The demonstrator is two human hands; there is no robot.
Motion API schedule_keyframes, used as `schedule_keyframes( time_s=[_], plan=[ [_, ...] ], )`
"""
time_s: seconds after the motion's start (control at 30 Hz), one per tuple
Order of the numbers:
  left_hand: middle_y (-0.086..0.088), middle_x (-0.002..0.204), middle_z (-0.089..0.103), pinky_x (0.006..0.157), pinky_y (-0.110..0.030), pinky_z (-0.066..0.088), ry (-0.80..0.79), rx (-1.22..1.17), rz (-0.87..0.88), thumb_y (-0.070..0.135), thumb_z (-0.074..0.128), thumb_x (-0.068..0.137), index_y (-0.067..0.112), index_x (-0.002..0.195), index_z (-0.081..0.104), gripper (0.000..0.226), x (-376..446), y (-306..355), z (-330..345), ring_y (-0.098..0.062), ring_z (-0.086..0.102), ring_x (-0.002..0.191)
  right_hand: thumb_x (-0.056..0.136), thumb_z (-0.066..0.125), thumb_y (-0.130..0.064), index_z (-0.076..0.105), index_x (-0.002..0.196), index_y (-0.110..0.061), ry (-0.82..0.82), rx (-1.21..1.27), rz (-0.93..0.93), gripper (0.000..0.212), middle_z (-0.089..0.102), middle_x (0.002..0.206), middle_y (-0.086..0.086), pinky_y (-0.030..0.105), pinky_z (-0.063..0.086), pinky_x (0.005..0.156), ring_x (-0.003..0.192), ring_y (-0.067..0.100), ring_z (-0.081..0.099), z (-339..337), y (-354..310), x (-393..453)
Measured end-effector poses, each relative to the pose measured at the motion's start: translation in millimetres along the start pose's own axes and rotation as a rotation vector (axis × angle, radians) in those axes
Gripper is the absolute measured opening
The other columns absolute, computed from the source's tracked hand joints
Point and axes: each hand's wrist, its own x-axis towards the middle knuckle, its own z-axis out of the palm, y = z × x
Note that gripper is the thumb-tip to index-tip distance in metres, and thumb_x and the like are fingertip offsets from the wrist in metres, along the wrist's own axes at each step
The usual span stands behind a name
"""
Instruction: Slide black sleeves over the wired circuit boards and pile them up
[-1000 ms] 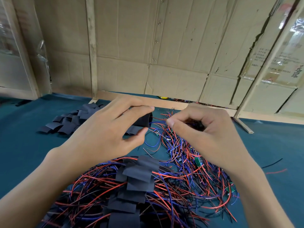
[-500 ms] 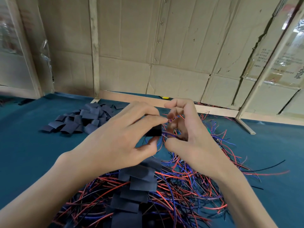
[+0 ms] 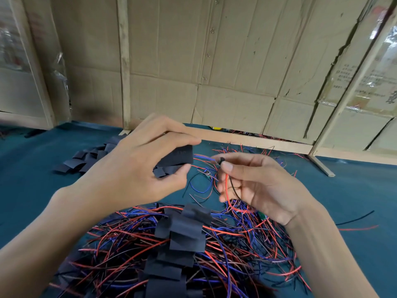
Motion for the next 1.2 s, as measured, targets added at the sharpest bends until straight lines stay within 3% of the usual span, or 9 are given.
schedule_keyframes(
  time_s=[0.1, 0.2, 0.33, 0.47, 0.7, 0.9, 1.0, 1.1, 1.2],
  plan=[
    [-0.007, 0.109, 0.062, 0.088, -0.036, 0.047, -0.01, 0.004, 0.012, 0.013, 0.071, 0.083, 0.002, 0.112, 0.07, 0.031, 2, 3, 2, -0.024, 0.059, 0.097, 0.081, 0.074, -0.014, 0.073, 0.105, -0.004, -0.04, 0.173, -0.043, 0.026, 0.063, 0.079, 0.012, 0.046, 0.06, 0.073, 0.072, 0.031, 0.073, 1, -2, 0],
    [-0.007, 0.109, 0.062, 0.089, -0.035, 0.047, -0.014, 0.001, 0.006, 0.013, 0.072, 0.083, 0.002, 0.112, 0.07, 0.032, 3, 5, 2, -0.024, 0.06, 0.097, 0.087, 0.065, -0.006, 0.072, 0.105, -0.001, -0.033, 0.238, -0.077, 0.02, 0.061, 0.079, 0.012, 0.041, 0.061, 0.064, 0.061, 0.023, 0.069, 2, -4, -1],
    [-0.002, 0.115, 0.062, 0.093, -0.028, 0.046, -0.048, -0.05, -0.032, 0.014, 0.072, 0.083, 0.005, 0.117, 0.068, 0.036, 3, 14, 2, -0.021, 0.06, 0.104, 0.079, 0.072, -0.006, 0.076, 0.098, -0.007, 0.042, 0.007, -0.174, 0.019, 0.066, 0.077, 0.012, 0.02, 0.04, 0.036, 0.045, 0.013, 0.053, 5, 0, -2],
    [0.009, 0.118, 0.063, 0.096, -0.016, 0.04, -0.099, -0.122, -0.134, 0.019, 0.073, 0.082, 0.015, 0.124, 0.065, 0.043, 2, 24, 2, -0.004, 0.059, 0.109, 0.076, 0.078, -0.006, 0.073, 0.087, -0.014, 0.068, -0.212, -0.255, 0.015, 0.072, 0.075, 0.009, 0.015, 0.03, 0.037, 0.038, 0.013, 0.048, 8, 7, 1],
    [0.036, 0.123, 0.055, 0.098, 0.003, 0.028, -0.199, -0.2, -0.257, 0.042, 0.064, 0.086, 0.028, 0.135, 0.056, 0.051, 4, 26, -2, 0.026, 0.044, 0.117, 0.082, 0.075, -0.012, 0.079, 0.1, -0.018, 0.121, -0.414, -0.355, 0.02, 0.076, 0.079, -0.001, 0.019, 0.04, 0.045, 0.057, 0.011, 0.058, 7, 5, -2],
    [0.028, 0.12, 0.066, 0.07, 0.009, 0.028, -0.29, -0.177, -0.221, 0.032, 0.071, 0.087, 0.033, 0.139, 0.046, 0.058, 3, 34, -3, 0.025, 0.047, 0.072, 0.075, 0.082, -0.009, 0.063, 0.083, -0.013, 0.171, -0.474, -0.296, 0.021, 0.071, 0.067, 0.005, 0.016, 0.036, 0.039, 0.045, 0.012, 0.054, 7, 3, -2],
    [0.041, 0.119, 0.059, 0.066, -0.001, 0.041, -0.339, -0.202, -0.22, 0.037, 0.07, 0.085, 0.044, 0.137, 0.042, 0.059, 6, 36, -10, 0.016, 0.055, 0.059, 0.069, 0.084, -0.016, 0.062, 0.076, -0.013, 0.094, -0.46, -0.222, 0.023, 0.064, 0.062, 0.013, 0.021, 0.031, 0.038, 0.042, 0.019, 0.042, 1, 2, -4],
    [0.045, 0.112, 0.059, 0.086, -0.02, 0.047, -0.412, -0.272, -0.257, 0.035, 0.074, 0.085, 0.051, 0.135, 0.037, 0.064, 10, 42, -14, 0.008, 0.066, 0.093, 0.075, 0.078, -0.004, 0.064, 0.085, -0.009, -0.108, -0.315, -0.161, 0.017, 0.065, 0.071, 0.014, 0.023, 0.044, 0.043, 0.051, 0.02, 0.055, -7, 1, -7],
    [0.044, 0.105, 0.062, 0.089, -0.015, 0.048, -0.453, -0.328, -0.32, 0.041, 0.076, 0.076, 0.055, 0.135, 0.033, 0.074, 10, 44, -15, 0.02, 0.059, 0.099, 0.082, 0.068, 0.005, 0.066, 0.099, -0.002, -0.295, -0.223, -0.068, 0.019, 0.069, 0.092, 0.018, 0.035, 0.06, 0.075, 0.082, 0.028, 0.071, -14, 0, -13]
  ],
)
